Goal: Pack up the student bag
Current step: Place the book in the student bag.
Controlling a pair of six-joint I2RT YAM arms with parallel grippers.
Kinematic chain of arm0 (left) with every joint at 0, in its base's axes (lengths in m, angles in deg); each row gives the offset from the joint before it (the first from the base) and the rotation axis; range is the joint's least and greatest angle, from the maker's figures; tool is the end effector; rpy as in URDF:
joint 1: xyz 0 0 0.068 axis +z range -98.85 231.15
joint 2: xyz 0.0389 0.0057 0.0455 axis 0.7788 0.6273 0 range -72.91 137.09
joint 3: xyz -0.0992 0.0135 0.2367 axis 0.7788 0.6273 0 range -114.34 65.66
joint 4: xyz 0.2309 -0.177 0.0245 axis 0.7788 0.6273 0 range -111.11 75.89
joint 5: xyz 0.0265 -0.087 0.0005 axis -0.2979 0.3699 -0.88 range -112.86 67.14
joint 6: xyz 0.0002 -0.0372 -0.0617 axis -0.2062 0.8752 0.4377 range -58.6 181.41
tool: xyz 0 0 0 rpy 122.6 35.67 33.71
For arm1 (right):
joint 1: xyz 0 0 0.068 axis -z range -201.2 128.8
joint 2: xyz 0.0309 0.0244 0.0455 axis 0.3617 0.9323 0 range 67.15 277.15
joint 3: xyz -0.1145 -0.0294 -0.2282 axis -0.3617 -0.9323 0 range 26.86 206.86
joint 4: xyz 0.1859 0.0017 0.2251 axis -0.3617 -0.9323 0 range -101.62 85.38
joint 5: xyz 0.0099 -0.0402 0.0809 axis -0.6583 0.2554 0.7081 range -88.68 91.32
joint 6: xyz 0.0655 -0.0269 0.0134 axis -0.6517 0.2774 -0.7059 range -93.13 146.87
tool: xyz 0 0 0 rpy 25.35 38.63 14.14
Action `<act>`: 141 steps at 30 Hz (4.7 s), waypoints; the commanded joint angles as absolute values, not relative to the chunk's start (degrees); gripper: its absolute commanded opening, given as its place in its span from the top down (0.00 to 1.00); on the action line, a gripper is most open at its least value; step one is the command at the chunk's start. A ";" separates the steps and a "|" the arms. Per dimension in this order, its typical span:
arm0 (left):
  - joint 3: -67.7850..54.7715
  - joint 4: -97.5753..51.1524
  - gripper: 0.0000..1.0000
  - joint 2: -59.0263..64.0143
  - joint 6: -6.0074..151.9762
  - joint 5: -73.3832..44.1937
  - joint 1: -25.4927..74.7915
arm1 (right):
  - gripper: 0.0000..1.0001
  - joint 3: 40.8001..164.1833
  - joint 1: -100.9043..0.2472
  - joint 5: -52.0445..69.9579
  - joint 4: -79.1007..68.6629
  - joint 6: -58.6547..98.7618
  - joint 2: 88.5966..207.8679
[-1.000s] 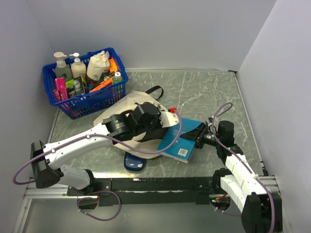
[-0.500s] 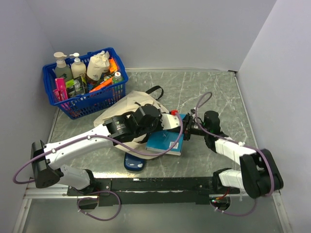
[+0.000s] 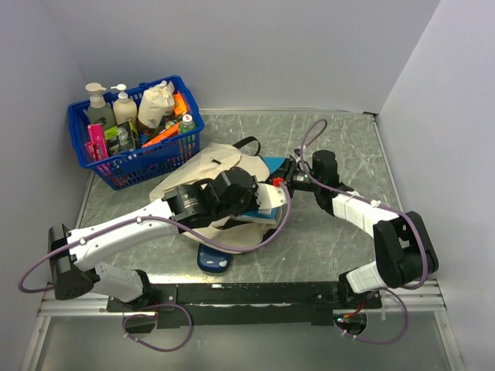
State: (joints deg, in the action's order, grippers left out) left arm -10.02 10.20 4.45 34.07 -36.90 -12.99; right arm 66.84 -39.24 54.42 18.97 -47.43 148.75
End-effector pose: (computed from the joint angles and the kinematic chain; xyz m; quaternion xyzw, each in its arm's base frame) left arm 0.1679 -0.3135 0.3352 0.5839 0.6505 -0.0476 0.4834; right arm 0.3041 0.1492 0.1852 0.1096 0.7621 0.6297 0.1031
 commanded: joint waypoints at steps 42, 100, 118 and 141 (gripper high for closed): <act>-15.99 9.57 0.99 3.90 38.12 -32.08 -15.74 | 0.25 85.83 -58.38 24.70 -14.90 -21.74 147.57; -14.76 8.07 0.99 2.76 37.32 -33.58 -15.74 | 1.00 64.40 -54.69 13.45 -15.36 -14.70 128.68; -15.37 7.81 0.99 3.29 36.53 -33.75 -15.74 | 1.00 64.82 -56.71 19.14 17.92 -31.99 144.48; -10.89 5.08 0.99 1.97 41.18 -36.04 -9.94 | 0.24 61.14 -50.91 21.26 3.75 -20.82 120.00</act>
State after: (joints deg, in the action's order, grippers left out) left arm -10.26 8.69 3.03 37.22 -35.68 -13.12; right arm 62.67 -51.81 21.96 8.61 -33.21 133.30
